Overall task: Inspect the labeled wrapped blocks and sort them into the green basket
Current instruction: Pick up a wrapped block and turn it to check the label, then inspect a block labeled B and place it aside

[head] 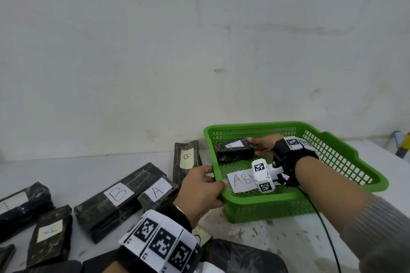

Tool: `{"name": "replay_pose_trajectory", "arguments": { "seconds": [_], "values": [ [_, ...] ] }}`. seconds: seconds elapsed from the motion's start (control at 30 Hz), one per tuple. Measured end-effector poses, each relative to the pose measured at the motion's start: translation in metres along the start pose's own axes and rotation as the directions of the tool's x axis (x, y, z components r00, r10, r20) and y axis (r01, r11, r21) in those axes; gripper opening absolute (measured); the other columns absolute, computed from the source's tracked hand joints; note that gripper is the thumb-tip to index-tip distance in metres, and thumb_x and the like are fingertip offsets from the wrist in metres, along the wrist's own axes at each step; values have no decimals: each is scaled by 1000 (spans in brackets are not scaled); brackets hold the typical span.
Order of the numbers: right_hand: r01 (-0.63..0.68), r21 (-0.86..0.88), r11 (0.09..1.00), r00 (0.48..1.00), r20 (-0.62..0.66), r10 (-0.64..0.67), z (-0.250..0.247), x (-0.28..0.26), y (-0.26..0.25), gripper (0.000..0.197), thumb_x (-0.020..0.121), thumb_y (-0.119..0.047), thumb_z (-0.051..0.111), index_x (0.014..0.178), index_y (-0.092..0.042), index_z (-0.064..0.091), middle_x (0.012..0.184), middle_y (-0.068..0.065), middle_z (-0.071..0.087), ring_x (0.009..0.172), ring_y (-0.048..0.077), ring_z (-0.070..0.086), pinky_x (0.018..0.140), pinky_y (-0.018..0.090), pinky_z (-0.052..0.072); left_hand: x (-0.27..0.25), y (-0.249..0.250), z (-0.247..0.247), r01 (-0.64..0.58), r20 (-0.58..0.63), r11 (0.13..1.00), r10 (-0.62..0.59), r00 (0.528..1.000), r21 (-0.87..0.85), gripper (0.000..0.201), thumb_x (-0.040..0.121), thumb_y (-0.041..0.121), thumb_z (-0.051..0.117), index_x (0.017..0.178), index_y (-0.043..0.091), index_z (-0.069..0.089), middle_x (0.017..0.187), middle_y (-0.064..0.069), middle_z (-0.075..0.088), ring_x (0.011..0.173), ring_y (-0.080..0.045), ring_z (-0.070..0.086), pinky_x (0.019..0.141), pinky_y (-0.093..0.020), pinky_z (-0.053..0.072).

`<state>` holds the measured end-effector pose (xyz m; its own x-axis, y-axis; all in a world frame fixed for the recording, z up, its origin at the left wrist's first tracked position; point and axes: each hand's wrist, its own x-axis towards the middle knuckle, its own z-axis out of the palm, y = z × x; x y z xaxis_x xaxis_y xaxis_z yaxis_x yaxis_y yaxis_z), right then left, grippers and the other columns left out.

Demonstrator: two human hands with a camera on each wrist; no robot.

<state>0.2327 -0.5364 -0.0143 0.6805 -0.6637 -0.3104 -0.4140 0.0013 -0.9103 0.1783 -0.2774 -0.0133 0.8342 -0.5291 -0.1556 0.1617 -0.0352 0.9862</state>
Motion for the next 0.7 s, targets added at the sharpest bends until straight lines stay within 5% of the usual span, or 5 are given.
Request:
{"name": "replay_pose_trajectory", "arguments": {
  "seconds": [0.17,0.3,0.43,0.53,0.7],
  "values": [
    [24,-38,999,999,46,-23,-15,-19,-21,14,88,1,67,99,6,58,120,28,62,75,27,63,42,25,55,0,-6,3,-21,-65,1000,20,998,-8,12,94,-3,58,102,6,60,96,-19,70,84,-29,69,73,-37,60],
    [61,-26,998,997,43,-60,-27,-37,-41,16,93,2,60,108,9,64,121,36,61,79,30,66,73,32,59,6,-13,5,-22,-115,999,27,993,49,25,93,1,62,118,-3,59,100,-22,71,93,-36,70,82,-47,59],
    [101,87,991,993,51,-106,-24,-82,-51,26,94,8,56,118,17,55,83,23,62,71,24,62,62,27,60,-2,-8,1,-16,-146,990,36,989,137,48,91,13,68,133,0,48,114,-22,64,86,-29,66,70,-39,60],
    [148,163,975,977,130,-170,-11,-131,-49,21,93,9,56,113,17,55,80,21,58,71,24,60,48,24,56,-17,1,-20,-57,-213,994,75,974,89,50,90,23,70,130,0,50,120,-25,61,78,-24,62,61,-31,58],
    [134,268,954,947,250,-203,26,-187,-40,7,94,5,57,100,7,55,81,20,57,72,22,59,52,24,58,-72,14,-76,-202,-356,960,260,898,194,22,92,16,67,107,2,60,96,-22,66,75,-29,66,67,-39,60]
  ]
}}
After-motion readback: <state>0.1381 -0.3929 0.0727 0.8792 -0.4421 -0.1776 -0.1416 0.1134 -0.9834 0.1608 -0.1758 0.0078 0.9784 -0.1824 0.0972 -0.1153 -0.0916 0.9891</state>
